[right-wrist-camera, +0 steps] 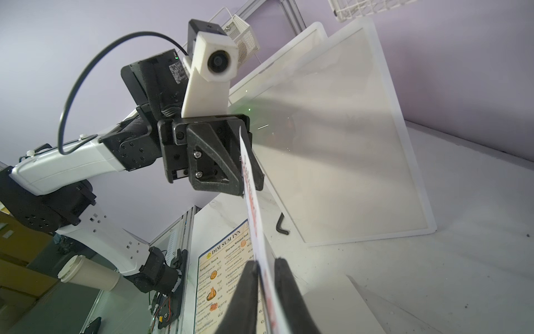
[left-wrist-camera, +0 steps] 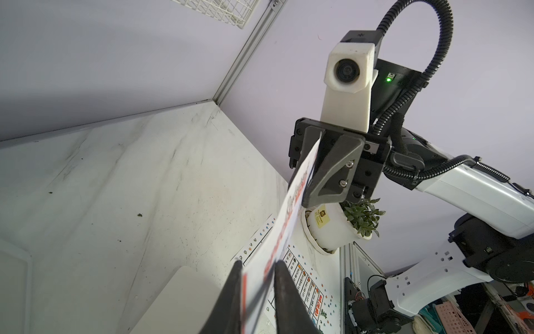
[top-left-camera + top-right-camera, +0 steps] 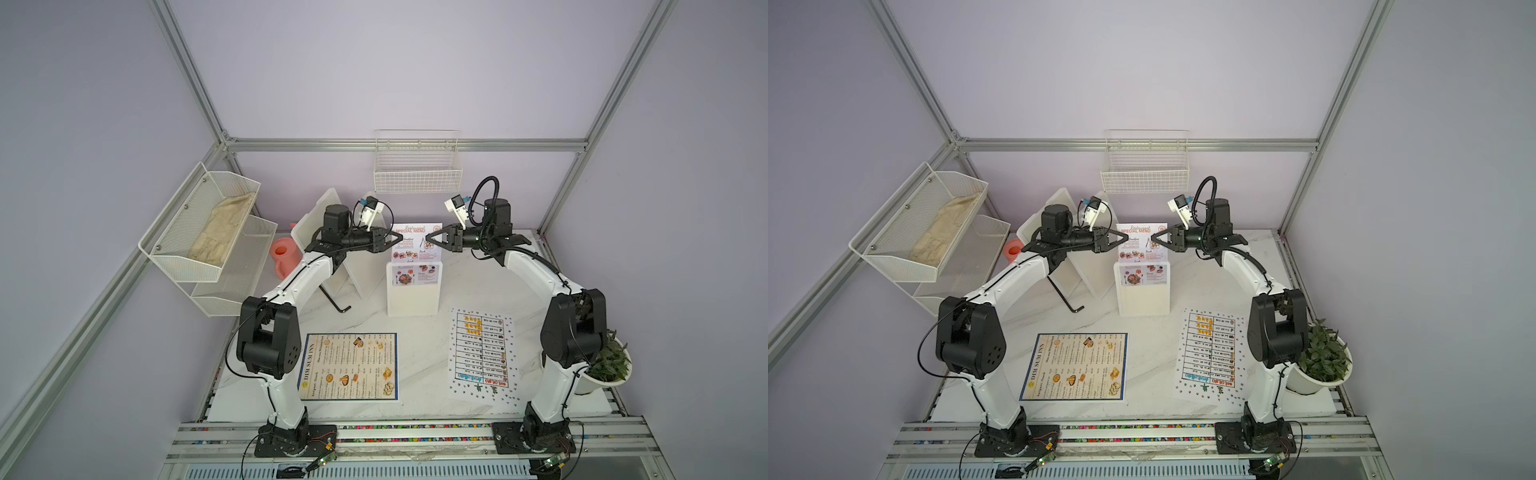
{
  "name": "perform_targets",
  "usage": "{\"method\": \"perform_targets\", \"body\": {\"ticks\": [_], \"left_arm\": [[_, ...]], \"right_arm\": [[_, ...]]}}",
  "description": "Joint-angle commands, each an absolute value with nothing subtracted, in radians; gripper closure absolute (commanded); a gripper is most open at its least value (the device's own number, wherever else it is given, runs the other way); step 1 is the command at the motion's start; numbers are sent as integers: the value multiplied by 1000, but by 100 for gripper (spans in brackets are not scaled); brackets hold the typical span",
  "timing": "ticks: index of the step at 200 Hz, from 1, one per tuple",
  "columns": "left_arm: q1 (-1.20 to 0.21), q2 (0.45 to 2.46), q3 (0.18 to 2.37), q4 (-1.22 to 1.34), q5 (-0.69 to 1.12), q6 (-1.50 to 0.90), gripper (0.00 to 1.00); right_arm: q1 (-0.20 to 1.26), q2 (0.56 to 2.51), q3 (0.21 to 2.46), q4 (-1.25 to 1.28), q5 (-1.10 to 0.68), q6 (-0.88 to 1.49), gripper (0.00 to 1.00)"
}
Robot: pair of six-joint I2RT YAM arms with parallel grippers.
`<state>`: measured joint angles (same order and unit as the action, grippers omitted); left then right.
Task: Insert the menus into the narrow rack
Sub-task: Insert the menu into the narrow rack.
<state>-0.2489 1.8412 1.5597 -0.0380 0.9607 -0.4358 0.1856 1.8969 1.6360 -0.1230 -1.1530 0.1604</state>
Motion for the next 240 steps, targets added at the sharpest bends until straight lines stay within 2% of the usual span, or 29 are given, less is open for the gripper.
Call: {"method": "perform_targets", "body": {"ticks": [1,29,63,105,194,240], "left_arm": [[-249,1804,1548,0,970,-439,80],[-248,1804,1546,-1,968,-438,80],[-249,1803,1550,-1,969,-439,79],[-249,1799,1546,9,976,-448,58],[-249,1776,1458,38,965,-456,66],[-250,1764,1424,47,961,-453,72]], "right_arm": [[184,1911,1694,-113,-1142,148,83],[184,1922,1714,-124,-1142,148,84],[183,1922,1692,-118,-1144,148,93],[186,1918,1650,-109,-1154,145,97],[199,1909,1575,-78,-1160,149,96],[200,1909,1583,-80,-1146,154,89]]}}
